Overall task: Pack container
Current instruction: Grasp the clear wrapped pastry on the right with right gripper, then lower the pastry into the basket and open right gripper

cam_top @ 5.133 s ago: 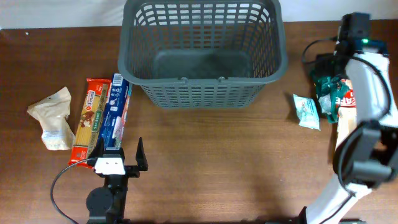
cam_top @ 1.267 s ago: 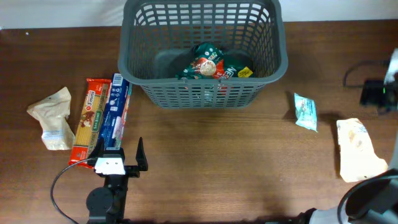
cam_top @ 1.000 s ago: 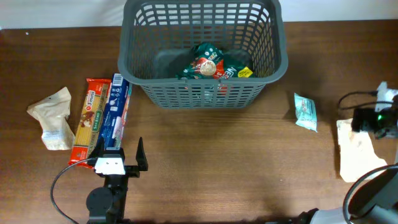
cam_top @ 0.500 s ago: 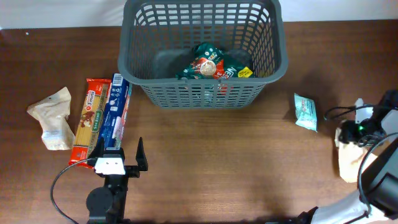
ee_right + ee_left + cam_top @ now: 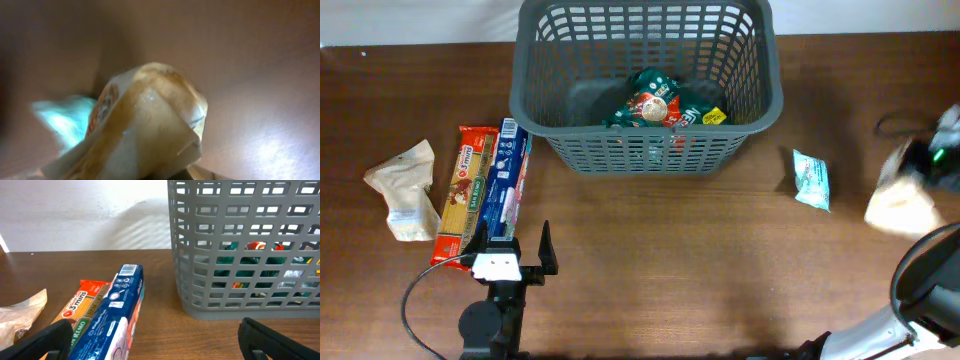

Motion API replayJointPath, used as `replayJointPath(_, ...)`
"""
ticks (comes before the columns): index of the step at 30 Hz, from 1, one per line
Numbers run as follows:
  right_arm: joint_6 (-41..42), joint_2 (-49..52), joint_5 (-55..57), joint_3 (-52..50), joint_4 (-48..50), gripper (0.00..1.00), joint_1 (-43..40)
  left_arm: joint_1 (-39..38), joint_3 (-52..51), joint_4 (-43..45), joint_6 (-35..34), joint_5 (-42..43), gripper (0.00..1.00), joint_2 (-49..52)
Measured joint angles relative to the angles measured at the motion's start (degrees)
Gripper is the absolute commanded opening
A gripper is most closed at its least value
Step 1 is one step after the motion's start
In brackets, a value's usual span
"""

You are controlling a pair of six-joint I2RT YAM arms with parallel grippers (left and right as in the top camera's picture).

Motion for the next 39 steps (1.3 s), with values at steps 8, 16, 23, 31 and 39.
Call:
replayJointPath(8,-0.48,-1.75,-8.31,42.38,-7.58,0.04,17.81,0.0,0.0,0.02,0.0,0.0,0.99,0.0)
replayJointPath(16,-12.68,-3.43,-10.29,50.18,-4.72,0.04,48.33,0.0,0.0,0.0,0.0,0.0,0.99,0.0)
replayJointPath(23,-18.4,8.28,-8.0,50.21,-2.58,0.04,56.87,0.0,0.0,0.0,0.0,0.02,0.99,0.0)
replayJointPath(31,-18.91,25.05,-6.12,49.13,-0.39,0.04,59.89,0.0,0.0,0.0,0.0,0.02,0.99,0.0)
replayJointPath(39,-16.33,31.39,-4.11,49.11,0.7,0.52,62.95,0.0,0.0,0.02,0.0,0.0,0.99,0.0)
